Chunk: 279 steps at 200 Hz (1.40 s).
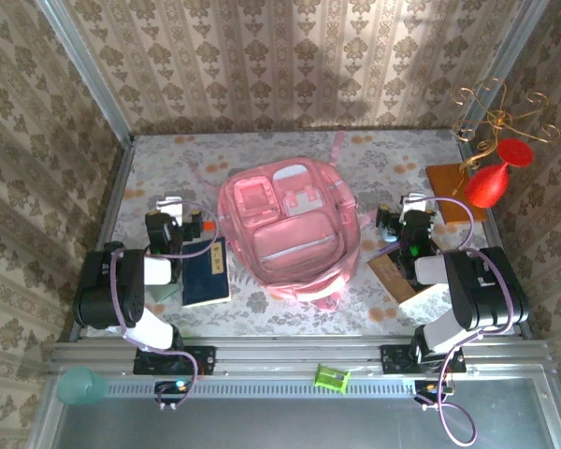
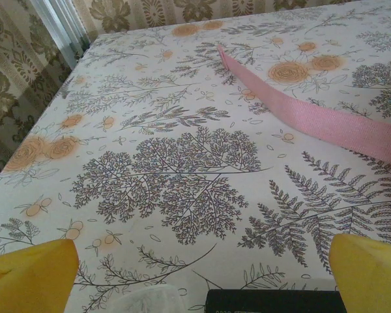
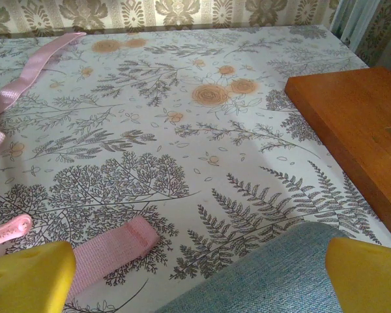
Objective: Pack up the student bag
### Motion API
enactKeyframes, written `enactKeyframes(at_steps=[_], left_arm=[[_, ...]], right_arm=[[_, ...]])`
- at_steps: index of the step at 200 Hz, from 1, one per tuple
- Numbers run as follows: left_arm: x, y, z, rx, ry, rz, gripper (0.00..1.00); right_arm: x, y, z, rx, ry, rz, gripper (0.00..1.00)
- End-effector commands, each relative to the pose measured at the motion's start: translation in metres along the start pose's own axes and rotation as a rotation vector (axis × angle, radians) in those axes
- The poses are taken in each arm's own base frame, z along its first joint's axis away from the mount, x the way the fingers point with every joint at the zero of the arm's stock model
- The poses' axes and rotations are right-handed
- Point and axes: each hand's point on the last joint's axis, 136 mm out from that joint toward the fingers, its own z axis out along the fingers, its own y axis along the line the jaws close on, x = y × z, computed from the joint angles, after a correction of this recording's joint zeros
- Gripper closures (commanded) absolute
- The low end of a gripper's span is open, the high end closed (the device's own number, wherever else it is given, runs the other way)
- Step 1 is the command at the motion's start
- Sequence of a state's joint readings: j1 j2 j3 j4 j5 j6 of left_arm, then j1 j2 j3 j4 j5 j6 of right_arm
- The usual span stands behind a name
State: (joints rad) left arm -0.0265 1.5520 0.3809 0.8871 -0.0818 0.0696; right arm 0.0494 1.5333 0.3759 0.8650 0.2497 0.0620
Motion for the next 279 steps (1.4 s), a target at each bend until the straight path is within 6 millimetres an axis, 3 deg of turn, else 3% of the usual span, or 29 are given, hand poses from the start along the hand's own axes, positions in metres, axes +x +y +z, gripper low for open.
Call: enactKeyframes(at_steps=[1, 198, 219, 223, 247, 258, 266, 279], left_arm=[[-0.012, -0.002, 0.001, 0.012, -0.035, -0.019, 0.00], [-0.014, -0.001, -0.001, 0.006, -0.048, -0.021, 0.00], [-0.030, 0.008, -0.016, -0.028, -0.078, -0.032, 0.00], [-0.034, 0.010, -0.020, -0.041, -0.074, -0.036, 0.00], [-0.061, 0.040, -0.048, -0.179, -0.072, -0.156, 0.00], [-0.064, 0.048, -0.059, -0.207, -0.041, -0.246, 0.00], [-0.065, 0.043, -0.063, -0.168, -0.008, -0.321, 0.00], [-0.070, 0.013, -0.065, -0.004, 0.039, -0.444, 0.03]], right_arm=[[-0.013, 0.003, 0.001, -0.011, -0.036, 0.006, 0.00], [-0.016, 0.002, 0.000, -0.007, -0.049, 0.007, 0.00], [-0.033, -0.001, -0.018, 0.017, -0.082, -0.002, 0.00], [-0.045, -0.004, -0.026, 0.029, -0.111, 0.011, 0.00], [-0.068, -0.055, -0.068, 0.235, -0.157, 0.218, 0.00], [-0.070, -0.064, -0.083, 0.253, -0.126, 0.283, 0.00], [-0.071, -0.060, -0.089, 0.210, -0.100, 0.327, 0.00], [-0.076, -0.024, -0.090, 0.006, -0.043, 0.368, 0.03]])
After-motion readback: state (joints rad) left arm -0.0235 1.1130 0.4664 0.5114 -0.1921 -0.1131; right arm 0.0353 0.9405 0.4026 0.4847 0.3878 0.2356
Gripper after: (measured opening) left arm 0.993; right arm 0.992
